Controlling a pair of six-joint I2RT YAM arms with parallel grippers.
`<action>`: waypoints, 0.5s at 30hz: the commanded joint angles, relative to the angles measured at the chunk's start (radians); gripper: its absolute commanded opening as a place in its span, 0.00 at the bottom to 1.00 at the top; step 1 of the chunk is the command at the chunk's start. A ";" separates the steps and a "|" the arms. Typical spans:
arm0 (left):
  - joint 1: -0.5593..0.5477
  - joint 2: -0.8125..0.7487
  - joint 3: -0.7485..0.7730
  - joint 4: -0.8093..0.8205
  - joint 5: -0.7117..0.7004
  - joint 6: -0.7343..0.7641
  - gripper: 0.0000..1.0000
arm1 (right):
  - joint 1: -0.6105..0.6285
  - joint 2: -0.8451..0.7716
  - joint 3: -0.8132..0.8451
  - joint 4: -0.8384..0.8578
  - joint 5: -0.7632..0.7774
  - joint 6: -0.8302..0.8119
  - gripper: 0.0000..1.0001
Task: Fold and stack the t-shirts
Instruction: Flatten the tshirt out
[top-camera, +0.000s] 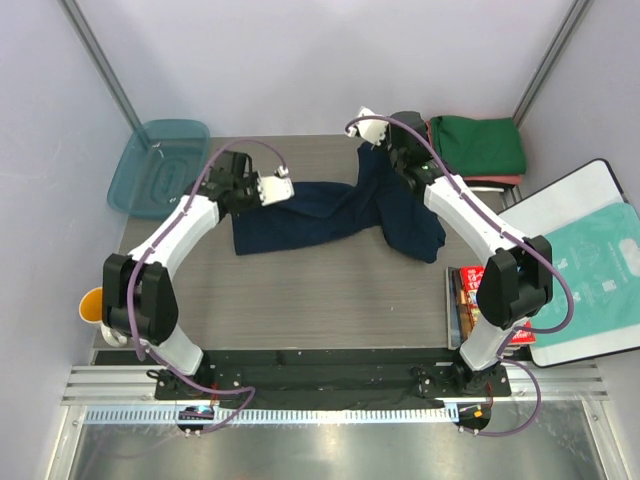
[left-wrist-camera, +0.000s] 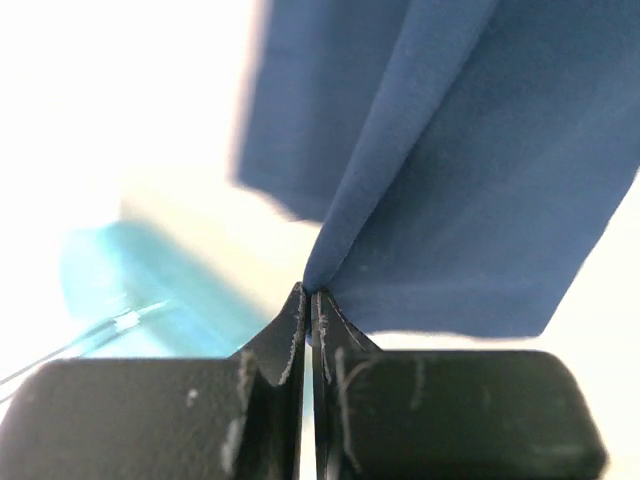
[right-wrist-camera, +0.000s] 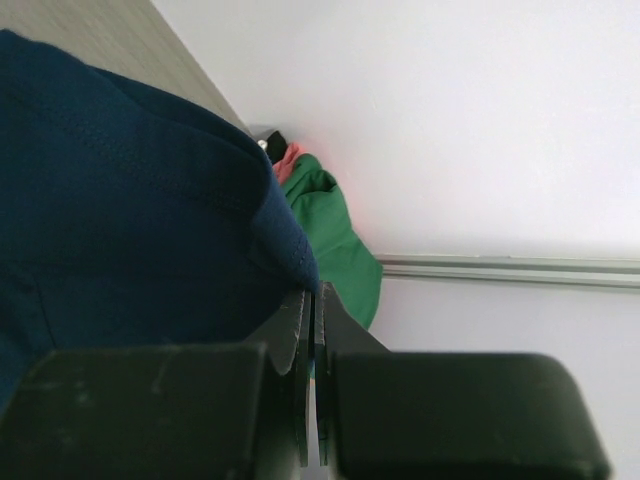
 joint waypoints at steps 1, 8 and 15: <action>0.043 -0.051 0.126 -0.037 -0.051 0.081 0.00 | -0.003 -0.033 0.062 0.162 0.057 -0.066 0.01; 0.094 -0.051 0.393 -0.043 -0.080 0.160 0.00 | -0.041 -0.043 0.290 0.259 0.096 -0.114 0.01; 0.095 -0.180 0.504 -0.151 -0.001 0.180 0.00 | -0.044 -0.237 0.373 -0.012 -0.057 -0.055 0.01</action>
